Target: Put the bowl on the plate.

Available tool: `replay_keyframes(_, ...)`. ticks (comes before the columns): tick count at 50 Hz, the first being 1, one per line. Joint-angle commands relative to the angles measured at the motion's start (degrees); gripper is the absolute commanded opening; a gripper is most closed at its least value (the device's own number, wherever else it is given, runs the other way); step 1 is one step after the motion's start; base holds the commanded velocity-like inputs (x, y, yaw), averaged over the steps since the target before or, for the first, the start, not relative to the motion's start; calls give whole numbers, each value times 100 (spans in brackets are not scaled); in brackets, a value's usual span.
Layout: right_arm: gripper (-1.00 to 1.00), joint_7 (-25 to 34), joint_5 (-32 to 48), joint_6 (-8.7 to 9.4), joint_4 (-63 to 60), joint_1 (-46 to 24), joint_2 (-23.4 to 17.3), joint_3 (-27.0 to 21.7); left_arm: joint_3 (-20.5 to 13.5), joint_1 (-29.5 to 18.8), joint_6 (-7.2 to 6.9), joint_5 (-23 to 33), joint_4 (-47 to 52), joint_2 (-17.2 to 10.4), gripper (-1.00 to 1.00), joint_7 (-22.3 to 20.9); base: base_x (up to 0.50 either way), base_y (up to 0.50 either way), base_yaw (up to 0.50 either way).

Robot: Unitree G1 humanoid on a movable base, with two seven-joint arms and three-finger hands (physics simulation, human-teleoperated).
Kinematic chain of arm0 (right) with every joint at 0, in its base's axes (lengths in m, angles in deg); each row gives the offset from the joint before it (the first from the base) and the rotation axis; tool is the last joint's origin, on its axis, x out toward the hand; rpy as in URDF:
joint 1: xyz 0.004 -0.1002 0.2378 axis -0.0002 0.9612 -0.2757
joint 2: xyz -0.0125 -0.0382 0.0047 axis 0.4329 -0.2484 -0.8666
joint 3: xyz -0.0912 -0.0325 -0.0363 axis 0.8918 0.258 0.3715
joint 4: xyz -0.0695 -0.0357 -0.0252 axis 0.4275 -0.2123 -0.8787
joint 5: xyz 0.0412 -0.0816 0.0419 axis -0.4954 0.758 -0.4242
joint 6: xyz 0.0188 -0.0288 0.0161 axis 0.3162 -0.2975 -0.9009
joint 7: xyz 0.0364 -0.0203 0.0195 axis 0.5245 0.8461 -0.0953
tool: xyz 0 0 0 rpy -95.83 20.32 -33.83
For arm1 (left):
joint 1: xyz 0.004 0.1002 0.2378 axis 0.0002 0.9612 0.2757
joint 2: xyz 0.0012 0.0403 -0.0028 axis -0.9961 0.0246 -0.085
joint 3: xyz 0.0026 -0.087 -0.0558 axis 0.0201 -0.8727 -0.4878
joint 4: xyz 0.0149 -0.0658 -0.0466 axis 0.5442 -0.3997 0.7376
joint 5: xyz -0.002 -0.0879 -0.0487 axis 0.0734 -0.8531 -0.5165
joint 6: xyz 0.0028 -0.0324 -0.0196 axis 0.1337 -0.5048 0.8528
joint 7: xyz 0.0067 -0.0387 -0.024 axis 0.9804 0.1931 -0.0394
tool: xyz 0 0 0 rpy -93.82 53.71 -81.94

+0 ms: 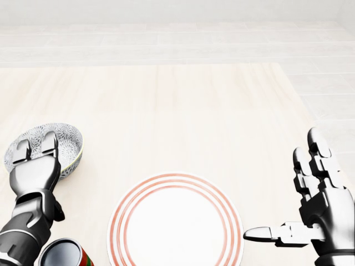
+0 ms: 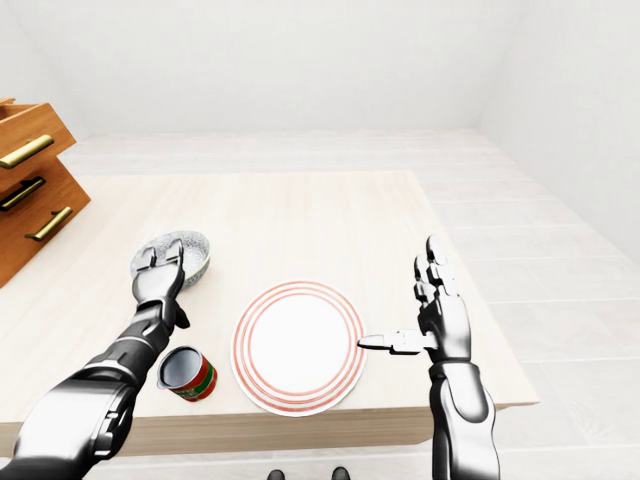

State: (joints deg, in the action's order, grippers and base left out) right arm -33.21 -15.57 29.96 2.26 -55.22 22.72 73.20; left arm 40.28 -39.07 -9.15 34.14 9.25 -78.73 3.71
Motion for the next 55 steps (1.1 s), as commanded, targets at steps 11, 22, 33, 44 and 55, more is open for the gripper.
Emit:
replay_keyframes(11,100,-7,-3,0,152,-29,-16,6,-15,123,0,22,-70,44,100,51,0,0,0)
replay_keyframes(22,100,-17,-16,0,158,-43,-26,1,-28,128,0,29,-81,52,100,42,0,0,0)
replay_keyframes(33,100,-8,-31,0,133,-35,-31,-5,-34,125,0,34,-82,45,100,56,0,0,0)
replay_keyframes(44,100,-18,-4,0,57,-31,-29,0,-36,126,0,44,-78,13,-100,53,0,0,0)
replay_keyframes(55,100,-13,-46,0,-131,7,-39,-68,-44,66,0,30,-30,-60,-100,15,0,0,0)
